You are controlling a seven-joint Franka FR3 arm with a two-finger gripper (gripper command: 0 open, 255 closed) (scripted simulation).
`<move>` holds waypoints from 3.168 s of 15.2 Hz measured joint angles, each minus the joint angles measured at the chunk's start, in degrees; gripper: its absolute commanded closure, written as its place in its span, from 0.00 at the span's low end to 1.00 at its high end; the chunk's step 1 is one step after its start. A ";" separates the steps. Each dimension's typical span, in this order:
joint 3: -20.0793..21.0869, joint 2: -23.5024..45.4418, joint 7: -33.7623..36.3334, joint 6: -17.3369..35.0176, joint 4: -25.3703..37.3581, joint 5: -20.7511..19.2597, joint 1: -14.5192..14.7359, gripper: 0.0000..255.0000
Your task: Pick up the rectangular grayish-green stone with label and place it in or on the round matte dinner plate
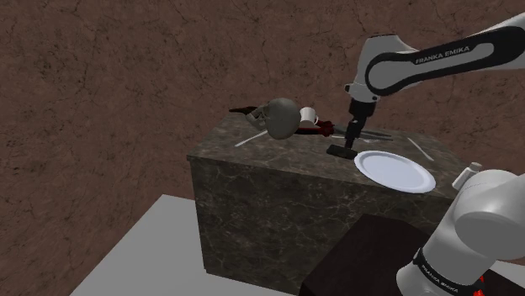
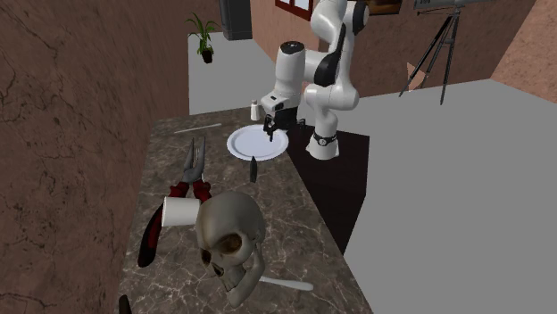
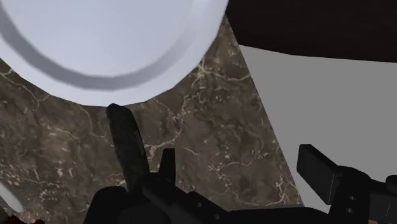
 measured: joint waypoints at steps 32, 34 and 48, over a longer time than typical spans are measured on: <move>-10.62 25.26 -19.14 25.52 3.28 -3.73 -0.37 1.00; -10.62 25.26 -19.14 25.52 3.28 -3.73 -0.37 1.00; -9.46 19.02 -19.30 15.15 7.60 -4.26 -0.30 1.00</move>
